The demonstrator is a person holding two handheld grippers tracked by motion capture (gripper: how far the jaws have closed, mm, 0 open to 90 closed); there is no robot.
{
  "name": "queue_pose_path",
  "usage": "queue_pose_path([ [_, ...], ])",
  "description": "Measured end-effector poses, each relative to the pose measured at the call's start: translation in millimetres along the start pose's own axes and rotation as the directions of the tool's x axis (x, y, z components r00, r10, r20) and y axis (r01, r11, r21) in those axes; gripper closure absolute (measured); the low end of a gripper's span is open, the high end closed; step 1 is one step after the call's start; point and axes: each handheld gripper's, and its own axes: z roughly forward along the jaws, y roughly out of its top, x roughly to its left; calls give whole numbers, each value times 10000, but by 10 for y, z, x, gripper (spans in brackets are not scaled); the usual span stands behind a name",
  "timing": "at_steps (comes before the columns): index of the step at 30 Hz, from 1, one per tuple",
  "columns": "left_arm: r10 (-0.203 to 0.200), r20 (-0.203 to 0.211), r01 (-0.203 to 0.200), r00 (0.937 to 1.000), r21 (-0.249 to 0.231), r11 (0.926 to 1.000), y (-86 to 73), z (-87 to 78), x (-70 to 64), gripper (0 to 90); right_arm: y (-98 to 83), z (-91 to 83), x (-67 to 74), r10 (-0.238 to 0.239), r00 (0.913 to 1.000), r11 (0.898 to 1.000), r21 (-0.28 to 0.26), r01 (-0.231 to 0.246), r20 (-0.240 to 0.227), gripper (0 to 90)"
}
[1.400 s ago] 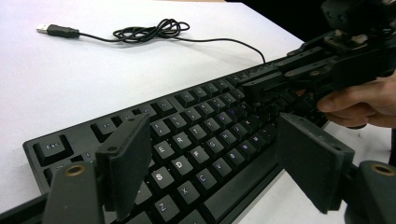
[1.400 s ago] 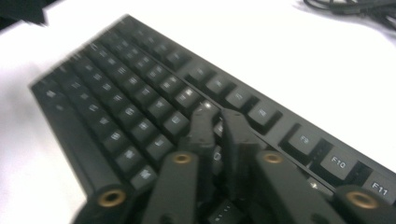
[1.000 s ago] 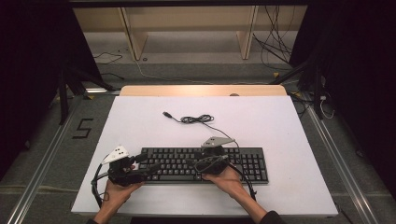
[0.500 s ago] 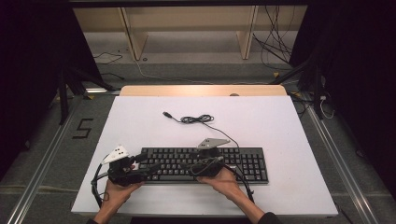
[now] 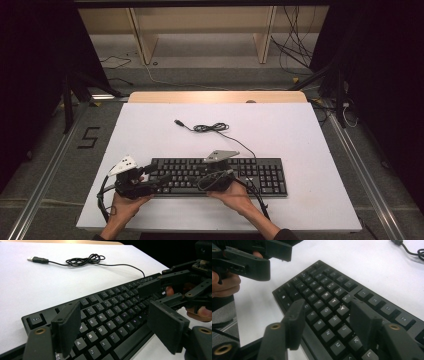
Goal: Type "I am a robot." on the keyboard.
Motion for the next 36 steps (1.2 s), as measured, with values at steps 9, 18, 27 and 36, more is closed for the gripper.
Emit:
queue_pose_path([
  [9,-10,-40,10,10000,-34,10000,2,-8,8,267,-12,66,39,-147,9999,9993,341,149,-50,775],
  [18,-38,-89,37,10000,-86,10000,4,-15,13,268,-23,192,77,-224,9997,9962,840,220,36,897],
  [27,-25,-86,24,10000,-85,10000,4,-13,11,268,-41,304,93,-322,9992,9928,1159,295,217,900],
  [36,-26,-96,25,10000,-91,10000,3,-12,9,268,-60,373,104,-466,9982,9894,1390,409,382,900],
])
